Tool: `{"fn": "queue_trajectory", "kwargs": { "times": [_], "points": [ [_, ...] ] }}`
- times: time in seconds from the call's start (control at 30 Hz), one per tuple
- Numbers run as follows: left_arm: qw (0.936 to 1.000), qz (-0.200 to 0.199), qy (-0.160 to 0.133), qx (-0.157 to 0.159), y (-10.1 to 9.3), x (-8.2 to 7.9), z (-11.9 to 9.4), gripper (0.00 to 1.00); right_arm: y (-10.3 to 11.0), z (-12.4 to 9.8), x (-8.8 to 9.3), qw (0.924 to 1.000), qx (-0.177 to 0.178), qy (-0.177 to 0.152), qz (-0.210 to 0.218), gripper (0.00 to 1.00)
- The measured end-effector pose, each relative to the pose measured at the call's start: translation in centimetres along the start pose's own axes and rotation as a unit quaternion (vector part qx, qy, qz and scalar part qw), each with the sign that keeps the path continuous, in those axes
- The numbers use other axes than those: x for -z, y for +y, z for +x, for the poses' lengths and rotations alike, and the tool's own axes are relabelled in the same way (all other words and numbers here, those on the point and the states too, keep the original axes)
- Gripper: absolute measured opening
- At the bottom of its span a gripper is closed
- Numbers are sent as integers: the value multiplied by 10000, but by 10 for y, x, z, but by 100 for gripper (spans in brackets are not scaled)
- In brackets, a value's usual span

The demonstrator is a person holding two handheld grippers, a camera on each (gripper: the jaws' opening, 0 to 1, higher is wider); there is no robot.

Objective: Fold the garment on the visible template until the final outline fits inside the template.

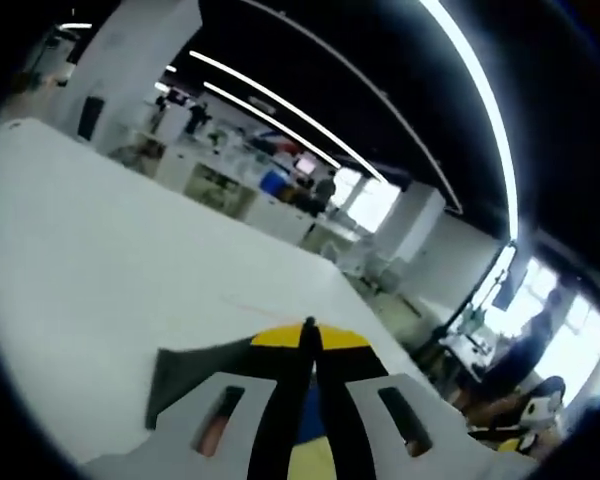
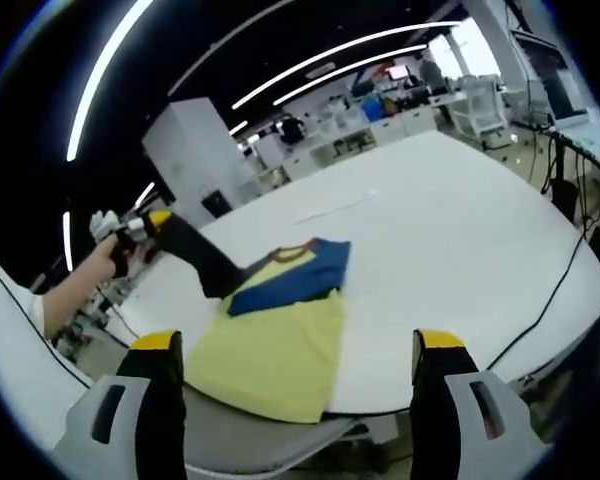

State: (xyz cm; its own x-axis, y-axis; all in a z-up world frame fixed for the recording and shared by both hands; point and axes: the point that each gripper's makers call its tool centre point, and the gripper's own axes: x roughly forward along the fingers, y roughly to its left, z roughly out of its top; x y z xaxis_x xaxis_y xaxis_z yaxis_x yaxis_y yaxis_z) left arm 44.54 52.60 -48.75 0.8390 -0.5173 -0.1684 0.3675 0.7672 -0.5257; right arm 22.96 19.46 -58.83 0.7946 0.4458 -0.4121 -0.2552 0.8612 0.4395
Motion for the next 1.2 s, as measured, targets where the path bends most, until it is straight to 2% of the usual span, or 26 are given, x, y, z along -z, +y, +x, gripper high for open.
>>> {"fn": "queue_trajectory", "kwargs": {
  "times": [0.47,0.83,1.2],
  "points": [
    [9973,215,542,438,-45,24,13,0,1,-4,2,9999,-77,31,-119,94],
    [9960,281,706,459,-41,29,34,0,-7,-21,4,9999,-4,-58,-95,94],
    [9966,126,730,351,-36,37,43,0,-15,-28,1,9999,86,-100,-78,94]
  ]
}}
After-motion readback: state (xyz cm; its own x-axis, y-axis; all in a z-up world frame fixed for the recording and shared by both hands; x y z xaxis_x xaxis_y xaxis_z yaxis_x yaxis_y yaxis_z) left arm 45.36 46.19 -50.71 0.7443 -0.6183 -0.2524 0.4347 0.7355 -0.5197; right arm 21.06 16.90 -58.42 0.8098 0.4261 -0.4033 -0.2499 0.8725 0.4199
